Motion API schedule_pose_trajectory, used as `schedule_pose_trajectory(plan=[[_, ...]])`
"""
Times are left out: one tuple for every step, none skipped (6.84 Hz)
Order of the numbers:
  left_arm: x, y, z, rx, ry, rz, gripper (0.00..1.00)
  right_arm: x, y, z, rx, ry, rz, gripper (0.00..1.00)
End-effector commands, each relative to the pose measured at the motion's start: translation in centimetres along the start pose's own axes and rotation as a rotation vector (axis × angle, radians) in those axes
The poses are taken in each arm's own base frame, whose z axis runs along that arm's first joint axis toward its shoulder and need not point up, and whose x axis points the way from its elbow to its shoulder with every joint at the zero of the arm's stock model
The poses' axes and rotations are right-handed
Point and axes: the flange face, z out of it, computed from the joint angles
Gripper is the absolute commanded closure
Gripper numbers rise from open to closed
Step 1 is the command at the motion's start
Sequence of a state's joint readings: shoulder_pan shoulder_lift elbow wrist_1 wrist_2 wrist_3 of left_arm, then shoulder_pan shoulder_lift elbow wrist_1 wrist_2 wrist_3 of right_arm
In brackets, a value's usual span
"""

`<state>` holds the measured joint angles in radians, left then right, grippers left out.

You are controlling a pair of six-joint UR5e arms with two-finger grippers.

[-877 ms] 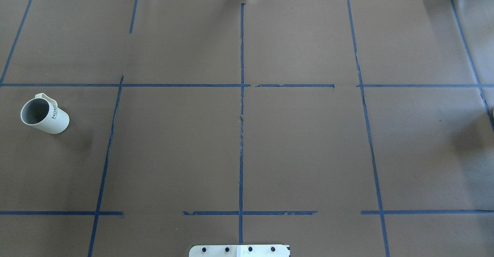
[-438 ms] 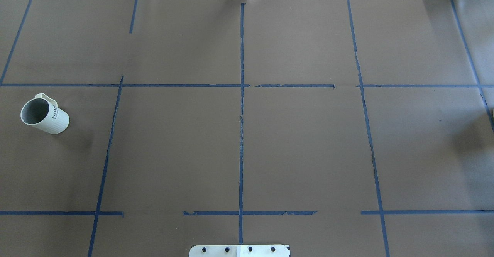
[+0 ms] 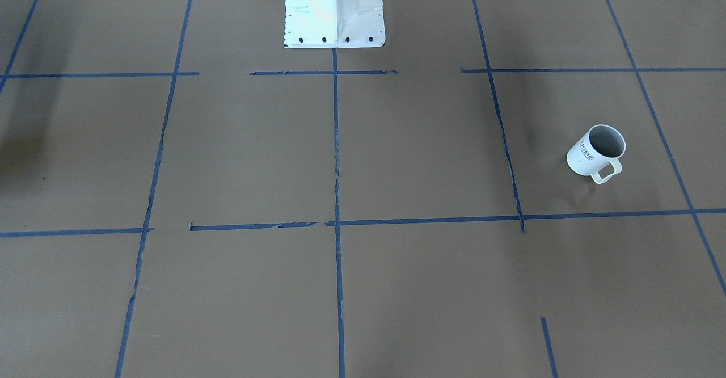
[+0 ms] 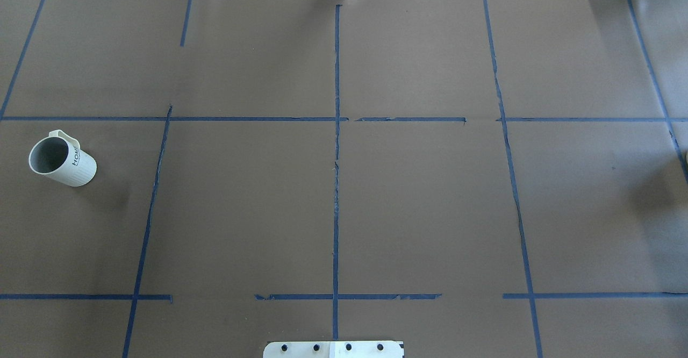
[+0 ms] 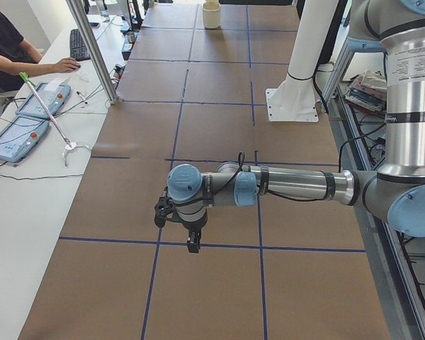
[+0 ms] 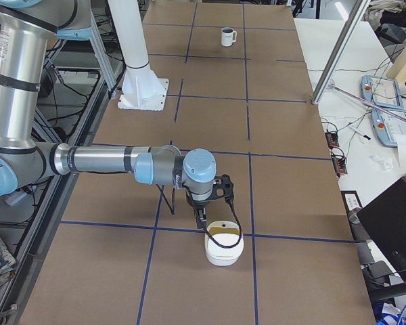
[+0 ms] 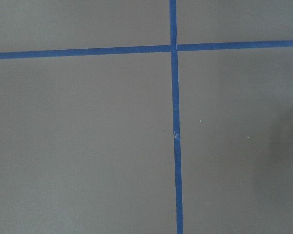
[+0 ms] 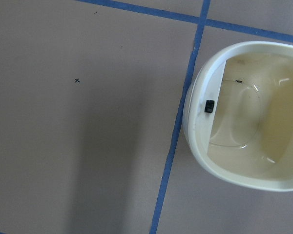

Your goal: Left arm hands cup to right arm to dump lemon

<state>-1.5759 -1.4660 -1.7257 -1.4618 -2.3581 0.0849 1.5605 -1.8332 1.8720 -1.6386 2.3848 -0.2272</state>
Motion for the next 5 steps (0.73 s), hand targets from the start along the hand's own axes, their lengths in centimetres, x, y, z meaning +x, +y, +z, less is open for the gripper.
schedule_pose_trajectory(plan=[[-0.28, 0.62, 0.35, -0.008, -0.001, -0.006, 0.00, 0.06, 0.06, 0.10, 0.000, -0.001, 0.000, 0.00], [-0.30, 0.62, 0.35, -0.008, -0.003, -0.006, 0.00, 0.11, 0.08, 0.15, -0.001, -0.001, 0.001, 0.00], [-0.35, 0.63, 0.40, -0.009, -0.003, -0.012, 0.00, 0.11, 0.08, 0.15, -0.001, -0.001, 0.001, 0.00], [-0.27, 0.48, 0.30, -0.007, -0.003, -0.014, 0.00, 0.10, 0.08, 0.15, -0.001, -0.002, 0.001, 0.00], [0.28, 0.06, -0.17, 0.005, 0.007, -0.028, 0.00, 0.17, 0.11, 0.21, -0.003, -0.001, 0.003, 0.00]])
